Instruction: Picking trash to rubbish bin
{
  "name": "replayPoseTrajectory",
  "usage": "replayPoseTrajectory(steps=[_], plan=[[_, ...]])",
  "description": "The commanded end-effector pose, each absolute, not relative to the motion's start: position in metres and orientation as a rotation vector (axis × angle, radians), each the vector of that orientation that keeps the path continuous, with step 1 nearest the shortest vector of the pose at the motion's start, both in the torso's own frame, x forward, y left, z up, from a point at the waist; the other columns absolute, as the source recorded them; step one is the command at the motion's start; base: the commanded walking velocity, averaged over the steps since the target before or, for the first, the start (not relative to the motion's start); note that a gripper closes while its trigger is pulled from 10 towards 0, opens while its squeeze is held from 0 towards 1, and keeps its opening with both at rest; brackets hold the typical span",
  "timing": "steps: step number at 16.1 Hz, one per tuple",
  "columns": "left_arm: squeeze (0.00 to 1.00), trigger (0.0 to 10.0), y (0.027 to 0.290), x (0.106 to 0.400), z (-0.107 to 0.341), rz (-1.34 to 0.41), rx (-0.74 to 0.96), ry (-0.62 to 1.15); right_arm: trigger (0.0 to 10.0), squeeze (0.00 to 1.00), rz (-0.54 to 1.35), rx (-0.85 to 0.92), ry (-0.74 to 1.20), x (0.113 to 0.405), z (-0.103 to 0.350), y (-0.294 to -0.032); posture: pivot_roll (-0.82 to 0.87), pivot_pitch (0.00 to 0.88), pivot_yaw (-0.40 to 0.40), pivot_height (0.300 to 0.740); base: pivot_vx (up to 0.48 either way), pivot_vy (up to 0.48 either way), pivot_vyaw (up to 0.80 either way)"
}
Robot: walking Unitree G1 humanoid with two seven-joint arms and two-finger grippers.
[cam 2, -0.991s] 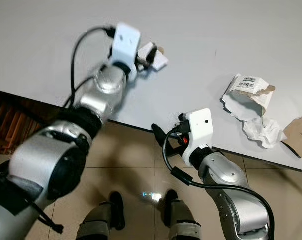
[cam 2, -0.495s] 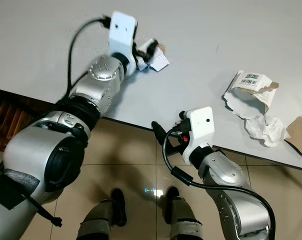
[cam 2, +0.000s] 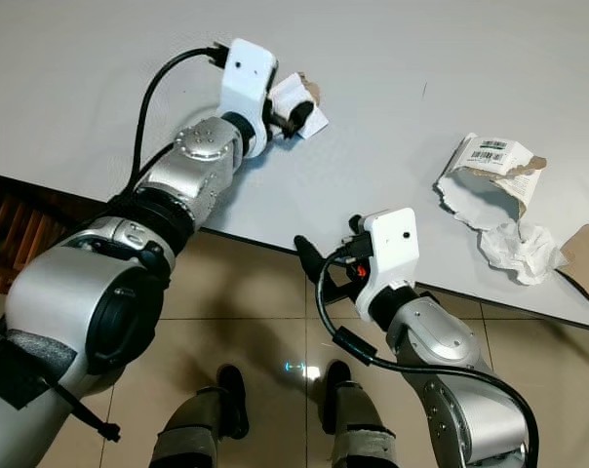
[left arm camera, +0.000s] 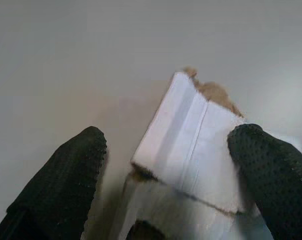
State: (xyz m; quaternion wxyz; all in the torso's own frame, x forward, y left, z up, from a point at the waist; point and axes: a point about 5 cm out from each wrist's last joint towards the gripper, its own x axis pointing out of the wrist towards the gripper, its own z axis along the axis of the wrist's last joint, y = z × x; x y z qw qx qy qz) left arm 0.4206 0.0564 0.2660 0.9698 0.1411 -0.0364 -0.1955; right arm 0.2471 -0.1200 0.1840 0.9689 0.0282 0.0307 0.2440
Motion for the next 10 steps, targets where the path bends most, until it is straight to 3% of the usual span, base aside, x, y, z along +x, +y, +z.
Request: replayPoseTrajectory(steps=[1, 2, 3, 10], plan=[[0.00, 8.1, 0.057, 0.420, 0.252, -0.388, 0.344, -0.019, 10.0, 0.00, 0.495, 0.079, 0.146, 0.244, 0.169, -0.119, -0.18, 0.399, 0.016, 0.740, 0.000, 0.000, 0.00], [0.00, 1.6, 0.057, 0.420, 0.250, -0.394, 0.363, -0.005, 10.0, 0.00, 0.497, 0.080, 0.147, 0.244, 0.169, -0.118, -0.18, 0.400, 0.016, 0.740, 0.000, 0.000, 0.00], [0.00, 0.0, 0.056, 0.419, 0.246, -0.405, 0.377, 0.008, 10.0, 0.00, 0.498, 0.081, 0.146, 0.244, 0.169, -0.118, -0.18, 0.400, 0.016, 0.740, 0.000, 0.000, 0.00], [0.00, 0.0, 0.054, 0.418, 0.239, -0.416, 0.364, 0.029, 10.0, 0.00, 0.499, 0.083, 0.145, 0.246, 0.169, -0.117, -0.18, 0.398, 0.019, 0.740, 0.000, 0.000, 0.00]])
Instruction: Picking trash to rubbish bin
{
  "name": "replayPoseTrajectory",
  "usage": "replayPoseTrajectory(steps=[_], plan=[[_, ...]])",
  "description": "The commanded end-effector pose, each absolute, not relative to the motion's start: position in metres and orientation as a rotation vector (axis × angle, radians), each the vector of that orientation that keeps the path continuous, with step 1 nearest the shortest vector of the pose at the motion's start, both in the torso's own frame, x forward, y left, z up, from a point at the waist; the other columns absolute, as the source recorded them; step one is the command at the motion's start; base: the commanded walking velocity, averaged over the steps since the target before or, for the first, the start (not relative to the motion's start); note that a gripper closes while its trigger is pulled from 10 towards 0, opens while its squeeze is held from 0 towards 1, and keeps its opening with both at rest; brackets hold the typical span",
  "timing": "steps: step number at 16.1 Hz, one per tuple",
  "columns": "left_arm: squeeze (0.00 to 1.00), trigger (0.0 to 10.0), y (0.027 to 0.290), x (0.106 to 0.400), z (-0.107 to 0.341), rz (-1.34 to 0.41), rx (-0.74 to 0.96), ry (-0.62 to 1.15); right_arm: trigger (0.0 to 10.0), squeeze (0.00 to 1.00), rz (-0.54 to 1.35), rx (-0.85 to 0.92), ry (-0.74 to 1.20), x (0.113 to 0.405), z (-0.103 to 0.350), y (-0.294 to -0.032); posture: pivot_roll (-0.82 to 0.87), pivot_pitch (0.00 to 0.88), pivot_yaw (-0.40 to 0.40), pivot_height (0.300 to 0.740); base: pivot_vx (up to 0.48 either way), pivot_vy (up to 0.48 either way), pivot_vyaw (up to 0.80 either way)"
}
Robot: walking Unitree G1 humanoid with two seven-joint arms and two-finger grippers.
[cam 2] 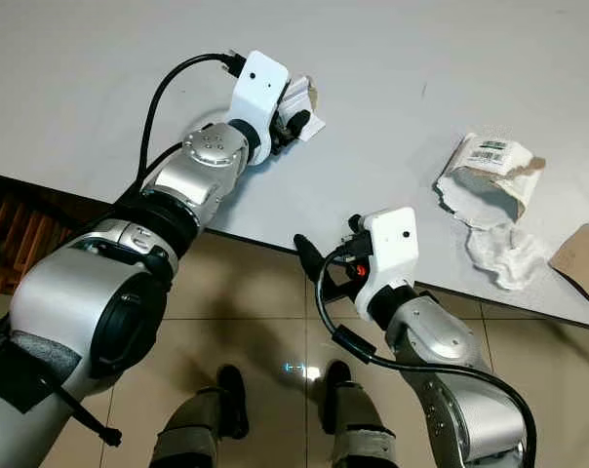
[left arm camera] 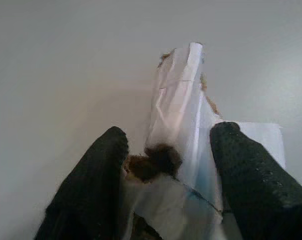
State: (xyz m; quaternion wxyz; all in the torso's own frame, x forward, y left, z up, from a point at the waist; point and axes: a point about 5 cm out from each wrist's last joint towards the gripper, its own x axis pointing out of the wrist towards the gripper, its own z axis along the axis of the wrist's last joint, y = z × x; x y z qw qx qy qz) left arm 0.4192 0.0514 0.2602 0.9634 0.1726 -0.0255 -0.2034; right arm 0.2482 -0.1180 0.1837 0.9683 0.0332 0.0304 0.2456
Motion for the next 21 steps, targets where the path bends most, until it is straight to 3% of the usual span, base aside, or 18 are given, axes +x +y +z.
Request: replayPoseTrajectory(steps=[1, 14, 15, 21], plan=[[0.00, 0.0, 0.055, 0.418, 0.241, -0.408, 0.353, 0.024, 10.0, 0.00, 0.499, 0.083, 0.144, 0.247, 0.168, -0.117, -0.18, 0.393, 0.020, 0.740, 0.000, 0.000, 0.00], [0.00, 0.0, 0.059, 0.415, 0.228, -0.399, 0.272, -0.013, 10.0, 0.00, 0.503, 0.080, 0.112, 0.263, 0.168, -0.114, -0.15, 0.330, 0.033, 0.740, 0.000, 0.000, 0.00], [0.00, 10.0, 0.059, 0.415, 0.232, -0.379, 0.244, -0.063, 10.0, 0.00, 0.500, 0.078, 0.109, 0.265, 0.168, -0.114, -0.14, 0.319, 0.036, 0.740, 0.000, 0.000, 0.00], [0.00, 10.0, 0.071, 0.396, 0.220, -0.247, 0.057, -0.321, 10.0, 0.00, 0.464, 0.071, 0.051, 0.286, 0.173, -0.119, -0.12, 0.229, 0.041, 0.740, 0.000, 0.000, 0.00]])
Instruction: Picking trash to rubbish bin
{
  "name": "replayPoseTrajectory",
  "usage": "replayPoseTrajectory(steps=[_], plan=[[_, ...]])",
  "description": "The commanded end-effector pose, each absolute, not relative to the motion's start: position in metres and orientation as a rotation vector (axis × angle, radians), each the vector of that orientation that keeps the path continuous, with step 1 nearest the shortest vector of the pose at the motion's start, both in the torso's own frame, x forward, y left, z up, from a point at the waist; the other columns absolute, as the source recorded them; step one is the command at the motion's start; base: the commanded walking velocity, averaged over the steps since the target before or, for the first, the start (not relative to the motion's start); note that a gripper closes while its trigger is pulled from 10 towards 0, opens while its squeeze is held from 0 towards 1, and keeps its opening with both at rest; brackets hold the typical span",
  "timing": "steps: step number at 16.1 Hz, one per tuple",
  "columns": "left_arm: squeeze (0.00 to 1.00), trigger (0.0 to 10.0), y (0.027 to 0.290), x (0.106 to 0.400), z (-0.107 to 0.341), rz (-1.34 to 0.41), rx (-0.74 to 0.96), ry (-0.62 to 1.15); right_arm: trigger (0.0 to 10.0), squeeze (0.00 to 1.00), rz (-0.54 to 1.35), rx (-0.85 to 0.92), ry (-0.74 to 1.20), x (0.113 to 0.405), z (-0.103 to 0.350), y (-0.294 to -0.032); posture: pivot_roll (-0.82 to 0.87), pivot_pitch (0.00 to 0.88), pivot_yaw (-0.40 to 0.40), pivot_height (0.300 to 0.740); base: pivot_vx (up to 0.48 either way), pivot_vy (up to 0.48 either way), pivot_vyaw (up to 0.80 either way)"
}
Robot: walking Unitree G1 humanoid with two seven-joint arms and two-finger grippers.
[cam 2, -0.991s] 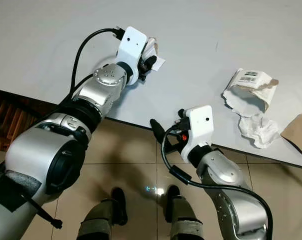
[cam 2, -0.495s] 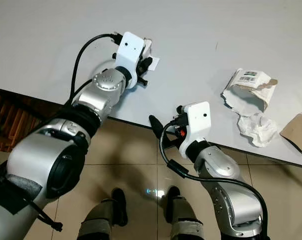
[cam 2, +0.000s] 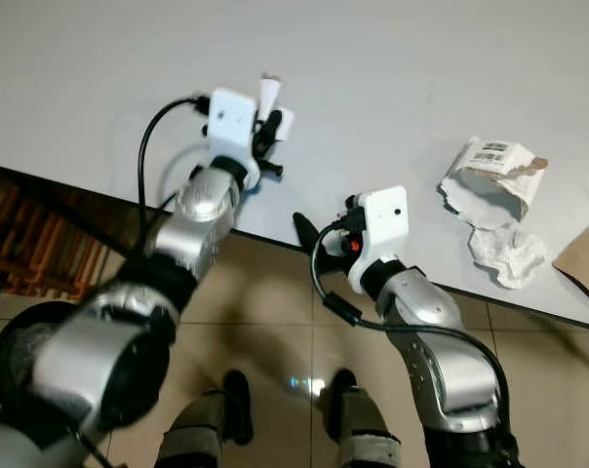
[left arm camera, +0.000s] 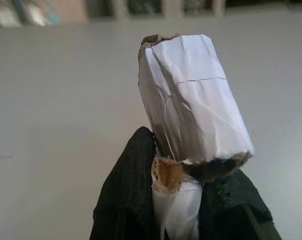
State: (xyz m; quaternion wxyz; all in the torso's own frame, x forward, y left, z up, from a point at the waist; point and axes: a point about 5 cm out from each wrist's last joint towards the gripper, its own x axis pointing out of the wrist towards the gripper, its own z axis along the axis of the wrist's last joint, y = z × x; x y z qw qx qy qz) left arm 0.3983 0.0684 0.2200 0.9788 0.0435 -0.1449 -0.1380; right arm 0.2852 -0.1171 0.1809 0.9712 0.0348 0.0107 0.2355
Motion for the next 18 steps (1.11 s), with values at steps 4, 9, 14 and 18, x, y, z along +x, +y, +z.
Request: replayPoseTrajectory(steps=[4, 9, 14, 18], plan=[[0.00, 10.0, 0.082, 0.384, 0.216, -0.157, 0.038, -0.417, 10.0, 0.00, 0.436, 0.078, 0.014, 0.295, 0.177, -0.123, -0.12, 0.181, 0.038, 0.740, 0.000, 0.000, 0.00], [0.00, 10.0, 0.096, 0.370, 0.201, -0.081, 0.087, -0.429, 10.0, 0.00, 0.362, 0.093, -0.031, 0.308, 0.182, -0.131, -0.10, 0.115, 0.043, 0.740, 0.000, 0.000, 0.00], [0.00, 10.0, 0.111, 0.355, 0.187, -0.018, 0.119, -0.391, 10.0, 0.00, 0.341, 0.086, -0.060, 0.316, 0.182, -0.129, -0.09, 0.059, 0.048, 0.740, 0.000, 0.000, 0.00], [0.00, 10.0, 0.128, 0.340, 0.168, 0.045, 0.158, -0.320, 10.0, 0.00, 0.242, 0.108, -0.045, 0.321, 0.173, -0.138, -0.08, 0.057, 0.046, 0.740, 0.000, 0.000, 0.00]])
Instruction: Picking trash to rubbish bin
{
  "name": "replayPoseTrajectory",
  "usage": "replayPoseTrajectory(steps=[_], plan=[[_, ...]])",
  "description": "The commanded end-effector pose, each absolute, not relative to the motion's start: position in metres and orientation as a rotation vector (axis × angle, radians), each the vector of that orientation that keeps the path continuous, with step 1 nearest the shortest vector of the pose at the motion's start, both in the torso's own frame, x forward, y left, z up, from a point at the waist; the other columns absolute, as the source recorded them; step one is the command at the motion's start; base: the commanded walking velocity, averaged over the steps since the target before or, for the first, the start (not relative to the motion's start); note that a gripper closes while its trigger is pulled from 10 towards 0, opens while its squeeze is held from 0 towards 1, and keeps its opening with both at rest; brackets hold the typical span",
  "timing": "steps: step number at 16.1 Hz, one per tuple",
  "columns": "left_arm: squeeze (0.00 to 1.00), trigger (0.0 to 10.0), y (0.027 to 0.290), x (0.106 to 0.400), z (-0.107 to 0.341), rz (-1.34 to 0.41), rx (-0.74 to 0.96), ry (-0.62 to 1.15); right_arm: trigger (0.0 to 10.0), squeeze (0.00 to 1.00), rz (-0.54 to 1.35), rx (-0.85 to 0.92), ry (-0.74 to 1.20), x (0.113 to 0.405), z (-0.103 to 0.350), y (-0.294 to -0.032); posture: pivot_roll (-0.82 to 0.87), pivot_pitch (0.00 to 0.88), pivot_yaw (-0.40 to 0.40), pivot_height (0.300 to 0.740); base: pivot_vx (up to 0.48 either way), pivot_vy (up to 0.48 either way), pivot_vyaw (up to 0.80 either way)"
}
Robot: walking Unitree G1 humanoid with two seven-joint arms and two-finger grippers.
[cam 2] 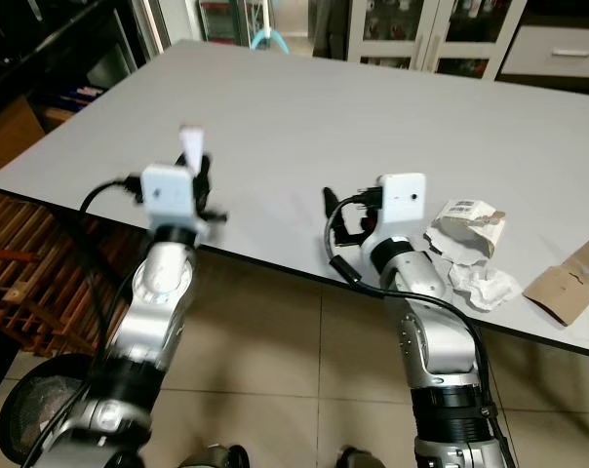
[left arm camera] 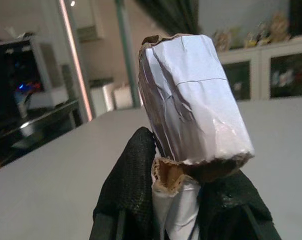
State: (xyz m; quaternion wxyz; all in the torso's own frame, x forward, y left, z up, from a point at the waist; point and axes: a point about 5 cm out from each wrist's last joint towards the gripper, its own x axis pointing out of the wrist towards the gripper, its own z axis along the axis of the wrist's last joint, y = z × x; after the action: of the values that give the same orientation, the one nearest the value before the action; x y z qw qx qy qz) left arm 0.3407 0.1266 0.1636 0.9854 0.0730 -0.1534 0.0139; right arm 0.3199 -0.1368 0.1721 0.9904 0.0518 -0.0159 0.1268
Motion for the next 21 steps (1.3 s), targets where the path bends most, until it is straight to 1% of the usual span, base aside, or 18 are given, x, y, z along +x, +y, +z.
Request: replayPoseTrajectory(steps=[1, 3, 5, 8, 11, 15, 21], plan=[[0.00, 10.0, 0.130, 0.339, 0.166, 0.048, 0.165, -0.314, 10.0, 0.00, 0.243, 0.105, -0.043, 0.320, 0.172, -0.138, -0.07, 0.061, 0.045, 0.740, 0.000, 0.000, 0.00], [0.00, 10.0, 0.136, 0.332, 0.161, 0.063, 0.179, -0.293, 10.0, 0.00, 0.227, 0.106, -0.033, 0.316, 0.167, -0.139, -0.07, 0.080, 0.042, 0.740, 0.000, 0.000, 0.00], [0.00, 10.0, 0.140, 0.323, 0.154, 0.077, 0.185, -0.263, 10.0, 0.00, 0.196, 0.097, -0.036, 0.311, 0.163, -0.142, -0.06, 0.122, 0.036, 0.740, 0.000, 0.000, 0.00], [0.00, 10.0, 0.143, 0.316, 0.148, 0.092, 0.189, -0.229, 10.0, 0.00, 0.168, 0.102, -0.019, 0.308, 0.158, -0.146, -0.05, 0.147, 0.028, 0.740, 0.000, 0.000, 0.00], [0.00, 10.0, 0.145, 0.315, 0.147, 0.103, 0.190, -0.213, 10.0, 0.00, 0.157, 0.098, -0.018, 0.309, 0.157, -0.148, -0.05, 0.150, 0.027, 0.740, 0.000, 0.000, 0.00], [0.00, 10.0, 0.146, 0.320, 0.149, 0.118, 0.184, -0.208, 10.0, 0.00, 0.144, 0.086, -0.020, 0.314, 0.159, -0.149, -0.05, 0.130, 0.026, 0.740, 0.000, 0.000, 0.00], [0.00, 10.0, 0.145, 0.320, 0.151, 0.127, 0.180, -0.206, 10.0, 0.00, 0.167, 0.092, -0.017, 0.315, 0.157, -0.141, -0.04, 0.132, 0.024, 0.740, 0.000, 0.000, 0.80]])
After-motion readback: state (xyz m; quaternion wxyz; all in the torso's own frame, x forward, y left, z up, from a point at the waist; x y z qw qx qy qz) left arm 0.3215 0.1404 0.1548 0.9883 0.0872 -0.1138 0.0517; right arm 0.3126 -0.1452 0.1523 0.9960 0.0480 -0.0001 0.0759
